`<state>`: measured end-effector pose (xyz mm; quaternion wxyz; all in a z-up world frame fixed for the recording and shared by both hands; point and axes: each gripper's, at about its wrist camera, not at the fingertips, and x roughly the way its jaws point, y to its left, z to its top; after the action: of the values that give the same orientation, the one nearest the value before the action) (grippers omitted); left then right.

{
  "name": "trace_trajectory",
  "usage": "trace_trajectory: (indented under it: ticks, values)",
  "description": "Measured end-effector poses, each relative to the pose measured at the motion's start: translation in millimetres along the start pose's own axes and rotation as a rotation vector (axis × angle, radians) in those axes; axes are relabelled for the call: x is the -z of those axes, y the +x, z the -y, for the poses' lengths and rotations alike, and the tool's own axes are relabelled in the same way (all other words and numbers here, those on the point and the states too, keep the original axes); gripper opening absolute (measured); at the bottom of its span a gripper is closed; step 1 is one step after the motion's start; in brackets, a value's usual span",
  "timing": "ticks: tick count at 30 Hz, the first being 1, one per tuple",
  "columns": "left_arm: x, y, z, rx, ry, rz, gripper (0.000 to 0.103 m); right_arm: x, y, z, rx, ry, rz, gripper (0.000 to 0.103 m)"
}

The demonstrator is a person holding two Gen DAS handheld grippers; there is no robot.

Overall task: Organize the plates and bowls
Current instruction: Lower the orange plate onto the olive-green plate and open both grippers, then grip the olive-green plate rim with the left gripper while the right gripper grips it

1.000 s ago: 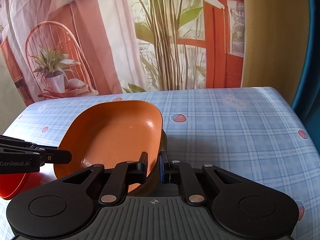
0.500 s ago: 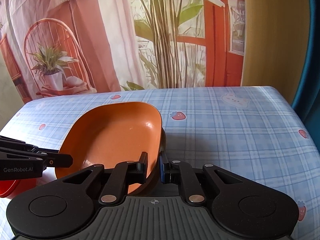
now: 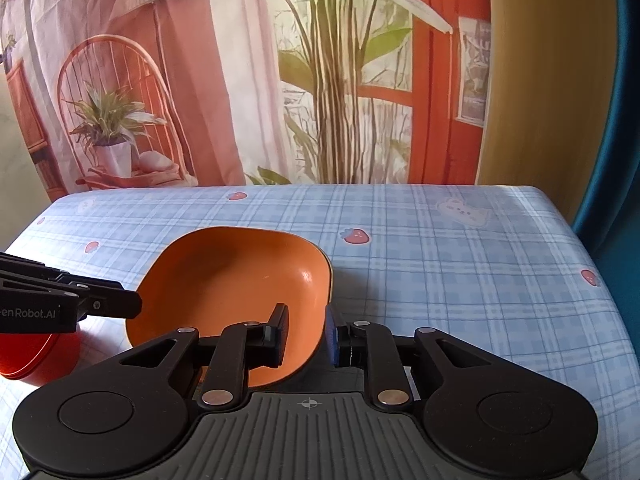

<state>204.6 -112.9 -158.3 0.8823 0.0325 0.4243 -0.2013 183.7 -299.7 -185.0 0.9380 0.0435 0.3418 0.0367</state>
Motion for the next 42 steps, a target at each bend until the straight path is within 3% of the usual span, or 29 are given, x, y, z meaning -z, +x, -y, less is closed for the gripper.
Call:
trace_trajectory:
  ticks: [2, 24, 36, 42]
  values:
    - [4, -9, 2, -0.001, -0.001, 0.017, 0.038, 3, -5, -3, -0.001, -0.010, 0.001, 0.019]
    - [64, -57, 6, -0.011, -0.066, 0.032, 0.038, 49, -48, -21, -0.007, -0.032, -0.005, 0.019]
    - [87, -64, 4, 0.012, -0.139, 0.005, 0.038, 65, -57, -17, -0.029, -0.016, -0.013, 0.019]
    - [100, -57, 12, 0.032, -0.123, -0.031, 0.038, 75, -58, -12, -0.028, 0.004, -0.035, 0.019]
